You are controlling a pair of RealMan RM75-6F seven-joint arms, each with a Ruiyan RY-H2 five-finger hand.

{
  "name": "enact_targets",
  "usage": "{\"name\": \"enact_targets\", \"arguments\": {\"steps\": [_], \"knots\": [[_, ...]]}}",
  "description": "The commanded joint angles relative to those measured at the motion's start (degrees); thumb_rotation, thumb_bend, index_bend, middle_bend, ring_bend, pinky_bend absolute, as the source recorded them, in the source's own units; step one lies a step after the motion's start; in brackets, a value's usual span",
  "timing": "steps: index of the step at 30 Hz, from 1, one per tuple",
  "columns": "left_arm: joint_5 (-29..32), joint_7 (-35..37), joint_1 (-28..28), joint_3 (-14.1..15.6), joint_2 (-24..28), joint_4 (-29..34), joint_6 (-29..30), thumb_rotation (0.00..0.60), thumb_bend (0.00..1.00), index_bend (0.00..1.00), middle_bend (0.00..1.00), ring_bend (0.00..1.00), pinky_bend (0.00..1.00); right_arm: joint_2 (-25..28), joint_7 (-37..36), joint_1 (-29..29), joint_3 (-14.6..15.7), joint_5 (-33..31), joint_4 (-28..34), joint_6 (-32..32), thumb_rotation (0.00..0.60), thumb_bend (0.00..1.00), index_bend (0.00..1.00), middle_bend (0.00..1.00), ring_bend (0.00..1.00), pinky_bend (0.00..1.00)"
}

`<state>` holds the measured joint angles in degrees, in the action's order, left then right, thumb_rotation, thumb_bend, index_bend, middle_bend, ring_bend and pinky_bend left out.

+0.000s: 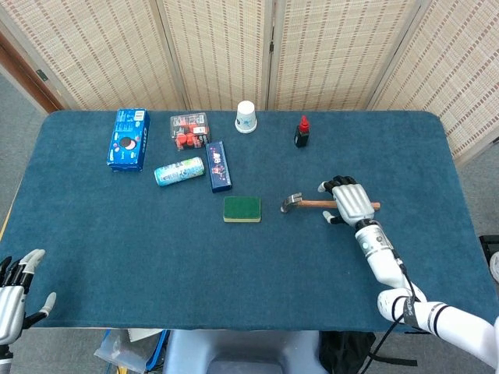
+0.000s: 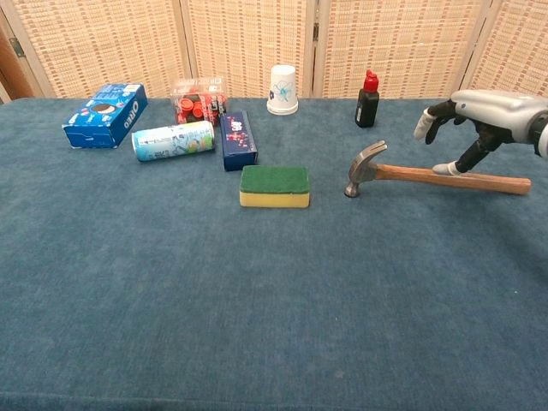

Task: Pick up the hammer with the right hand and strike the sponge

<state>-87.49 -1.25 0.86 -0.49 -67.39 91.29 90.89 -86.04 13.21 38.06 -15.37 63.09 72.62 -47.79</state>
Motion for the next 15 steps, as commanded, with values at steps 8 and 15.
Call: {"name": "enact_targets", "arguments": {"steps": [8,15], "knots": [[0.37,0.38,0.27,-0.01,-0.05,-0.31,-0.16,0.6,0.32,0.08,0.13,0.13,0.05,-4.69,-0.08,3.48,1.12,-2.27,-7.39,3.54,0.6,0.35,0.34,0.33,0.16,0.14],[0.92,0.85,0.46,-0.03,-0.26,-1.04,-0.52,0.6,0.32,0.08,0.13,0.13,0.05,-6.78,-0.92,4.62,1.62,-2.37,-10.4,4.26,0.6,0.35,0.34,0.33,0.16,0.14]]}}
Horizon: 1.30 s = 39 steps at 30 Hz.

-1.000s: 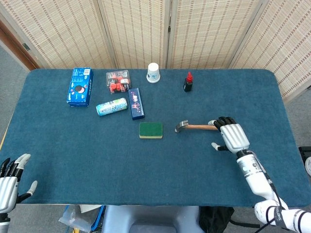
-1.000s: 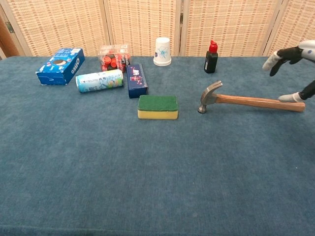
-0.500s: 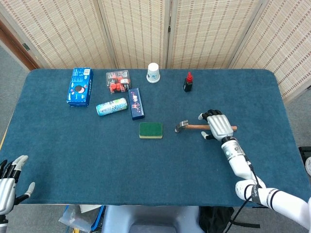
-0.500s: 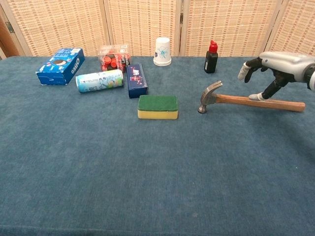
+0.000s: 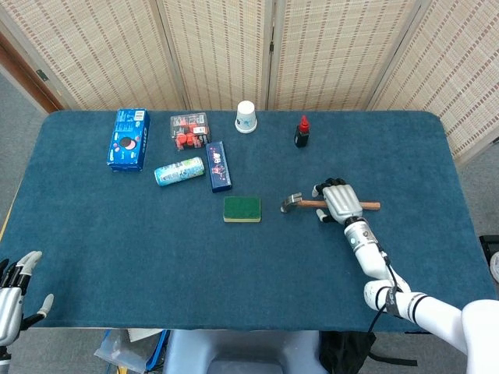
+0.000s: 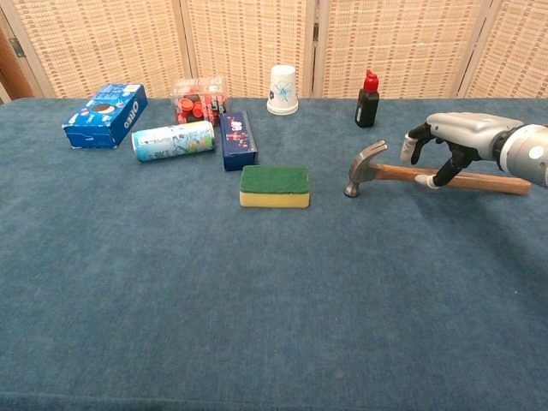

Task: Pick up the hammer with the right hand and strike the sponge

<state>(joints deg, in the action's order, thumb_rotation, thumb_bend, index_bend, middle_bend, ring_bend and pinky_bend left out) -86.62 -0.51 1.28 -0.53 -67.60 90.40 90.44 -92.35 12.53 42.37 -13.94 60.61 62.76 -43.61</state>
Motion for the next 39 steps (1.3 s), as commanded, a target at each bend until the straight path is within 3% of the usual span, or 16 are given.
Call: {"name": "enact_targets", "arguments": {"steps": [1,8,13,39], "knots": [[0.08,0.15,0.03,0.01,-0.06,-0.24,-0.14,0.6,0.32,0.08,0.13,0.13,0.05,-0.68,-0.27,0.45,0.27,0.17,-0.79,0.13,0.6,0.35,0.34,0.32,0.16,0.14],[0.4,0.79,0.1,-0.18,-0.2,-0.91,-0.28,0.6,0.32,0.08,0.13,0.14,0.05,-1.95,0.59,1.66,0.4,-0.53,-2.14,0.68,0.6,0.25,0.34,0.32,0.16,0.14],[0.56,1.28,0.16,-0.29,-0.31,-1.36,-0.34,0.6,0.32,0.08,0.13,0.14,0.05,-2.55,1.81,2.38,0.55,-1.67,-2.73,1.32,0.6,0.25,0.34,0.32,0.16,0.14],[1.09,2.49,0.72,-0.34,-0.66,-2.62,-0.46,0.6,0.32,0.08,0.13,0.14,0.05,-3.08,5.22,4.01,1.21,-5.8,-2.52,2.19,0.6,0.4,0.35,0.37,0.17,0.14]]}}
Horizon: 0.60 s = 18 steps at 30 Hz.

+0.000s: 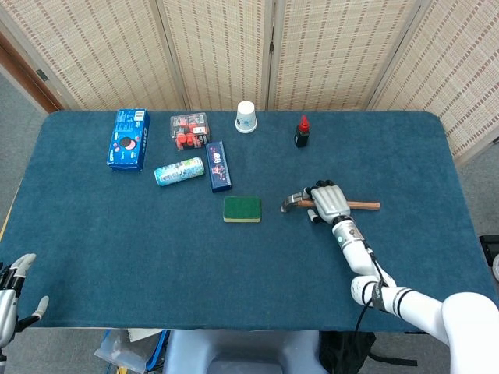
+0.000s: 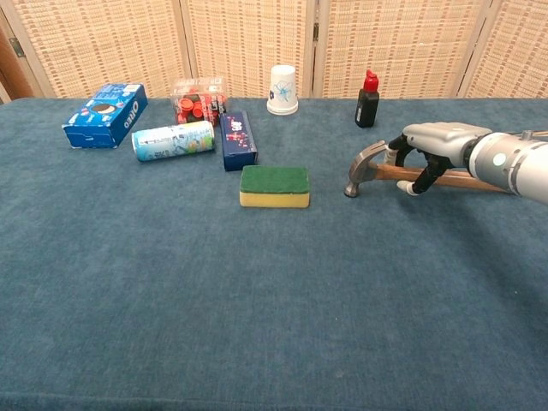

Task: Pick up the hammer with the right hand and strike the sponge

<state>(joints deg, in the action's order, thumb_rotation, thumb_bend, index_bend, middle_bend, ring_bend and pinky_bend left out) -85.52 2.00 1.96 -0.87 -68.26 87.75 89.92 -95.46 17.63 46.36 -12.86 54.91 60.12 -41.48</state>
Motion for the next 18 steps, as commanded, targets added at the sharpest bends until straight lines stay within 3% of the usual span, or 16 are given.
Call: {"name": "enact_targets", "arguments": {"steps": [1,18], "knots": [[-0.01,-0.02,0.07,-0.02,0.0,0.06,0.1,0.6,0.32,0.08,0.13,0.14,0.05,0.05,0.22,0.03,0.26,-0.16,0.2,0.11,0.6,0.41,0.35,0.37,0.17,0.14],[0.5,-0.2,0.59,0.02,0.11,-0.01,0.08,0.6,0.32,0.08,0.13,0.14,0.05,0.9,0.82,0.28,0.81,-1.65,1.32,0.22,0.6,0.45,0.38,0.39,0.19,0.15]]}}
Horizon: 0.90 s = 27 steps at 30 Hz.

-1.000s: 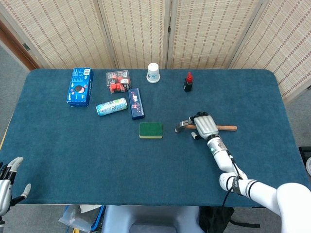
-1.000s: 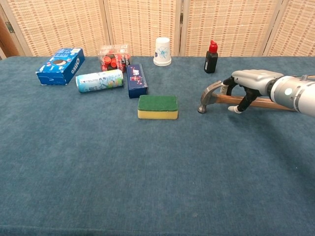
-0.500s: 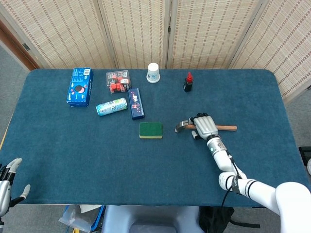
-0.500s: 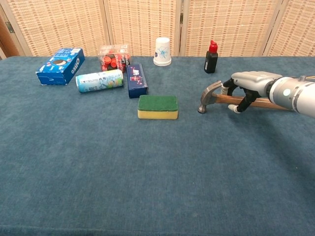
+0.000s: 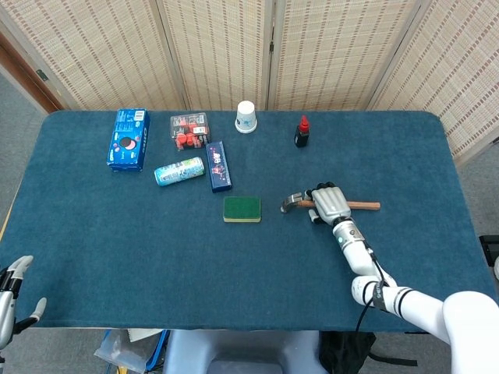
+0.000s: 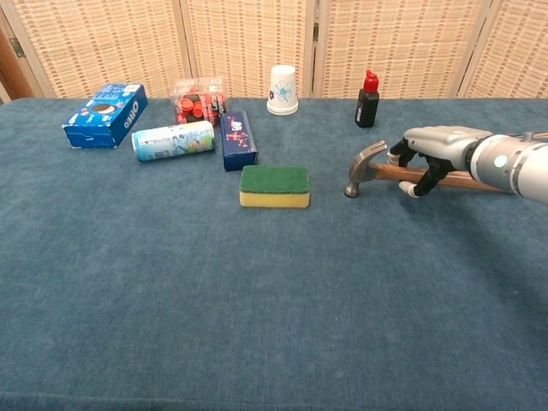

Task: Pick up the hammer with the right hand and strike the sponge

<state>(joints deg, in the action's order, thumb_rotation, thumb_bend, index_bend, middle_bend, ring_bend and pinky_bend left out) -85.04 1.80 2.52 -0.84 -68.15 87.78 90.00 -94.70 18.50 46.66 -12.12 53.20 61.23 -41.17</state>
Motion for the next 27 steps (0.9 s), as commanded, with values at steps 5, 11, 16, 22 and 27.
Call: {"name": "enact_targets", "arguments": {"steps": [5,11,16,22,27], "knots": [[-0.02,0.02,0.06,0.05,-0.09,-0.15,-0.11,0.6,0.32,0.08,0.13,0.14,0.05,0.32,0.03,-0.04,0.27,-0.1,0.48,-0.25,0.6,0.48,0.38,0.4,0.19,0.15],[0.38,0.07,0.19,0.04,-0.06,-0.27,-0.36,0.6,0.32,0.08,0.13,0.14,0.05,0.05,0.15,0.13,0.43,-0.49,0.13,-0.15,0.6,0.53,0.4,0.41,0.21,0.16],[0.57,0.05,0.22,0.09,-0.13,-0.39,-0.66,0.6,0.32,0.08,0.13,0.14,0.05,-0.11,0.3,0.29,0.59,-0.84,-0.05,0.15,0.6,0.55,0.4,0.42,0.21,0.16],[0.63,0.15,0.22,-0.06,-0.27,-0.6,-0.66,0.6,0.32,0.08,0.13,0.14,0.05,-0.21,0.35,0.29,0.7,-1.02,-0.06,-0.09,0.6,0.56,0.41,0.44,0.23,0.16],[0.69,0.13,0.25,-0.07,-0.35,-0.73,-0.73,0.6,0.32,0.08,0.13,0.13,0.05,-0.39,0.22,0.2,0.91,-0.95,-0.25,-0.19,0.6,0.57,0.43,0.47,0.26,0.19]]}}
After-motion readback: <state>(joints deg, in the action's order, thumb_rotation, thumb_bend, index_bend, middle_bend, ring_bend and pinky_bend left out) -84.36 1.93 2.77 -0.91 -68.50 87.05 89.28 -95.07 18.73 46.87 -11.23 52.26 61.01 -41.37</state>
